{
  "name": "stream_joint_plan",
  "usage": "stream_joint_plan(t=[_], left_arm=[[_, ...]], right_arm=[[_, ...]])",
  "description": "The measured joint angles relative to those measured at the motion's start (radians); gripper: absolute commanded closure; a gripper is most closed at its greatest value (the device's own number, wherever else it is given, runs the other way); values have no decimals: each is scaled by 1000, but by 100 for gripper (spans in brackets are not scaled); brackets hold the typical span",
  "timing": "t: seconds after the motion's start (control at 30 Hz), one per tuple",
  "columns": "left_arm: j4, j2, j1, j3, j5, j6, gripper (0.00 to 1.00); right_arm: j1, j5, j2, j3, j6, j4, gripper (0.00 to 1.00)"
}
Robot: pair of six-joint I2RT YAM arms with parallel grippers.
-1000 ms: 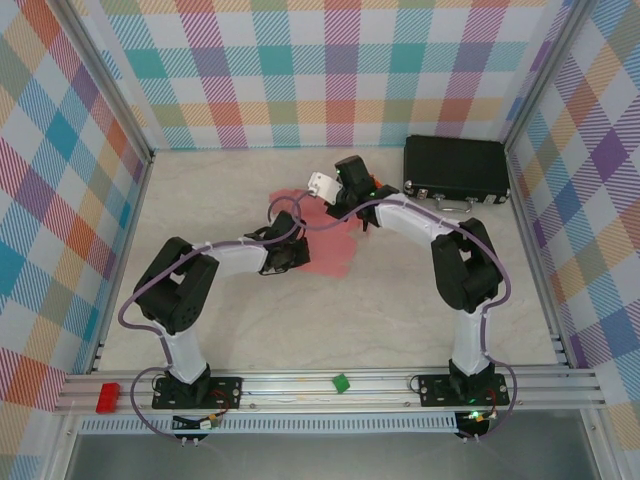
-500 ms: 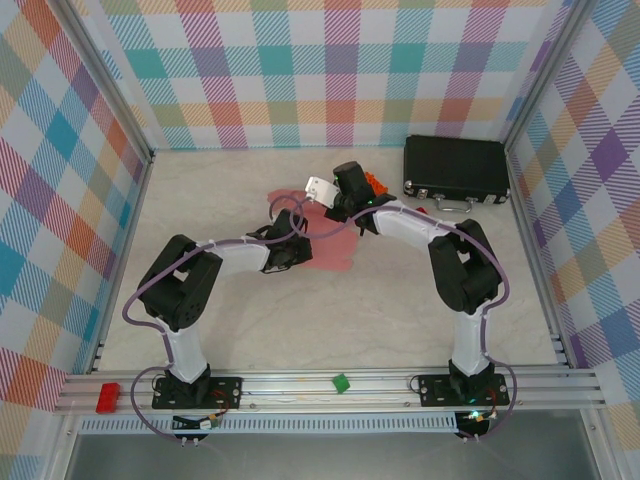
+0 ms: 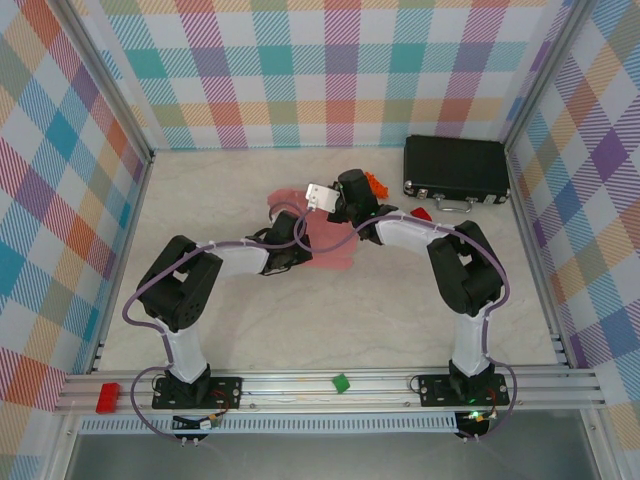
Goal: Fold the paper box
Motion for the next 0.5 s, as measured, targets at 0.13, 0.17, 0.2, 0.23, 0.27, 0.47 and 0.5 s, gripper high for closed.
stream_joint_plan(t=[0.13,0.17,0.2,0.23,0.27,0.47,0.5], left_arm=[[36,-6,0,-23,0,-13,100],[44,-8,0,-28,0,-17,100],[50,-9,0,-32,0,-19,100],[58,-10,0,-36,0,-22,100],[63,-11,0,-40,0,-22,100],[65,-36,0,-67,2,-23,99],[63,-43,0,-73,3,-22,97]], right_arm=[[0,-8,6,-11,-24,28,87],[0,-10,10,-15,-34,39,87],[0,-14,11,-20,-41,48,87],[0,-16,11,-27,-48,58,87],[0,-19,11,-35,-56,68,87],[0,-24,18,-42,-86,109,86],[0,-23,21,-42,-92,118,86]])
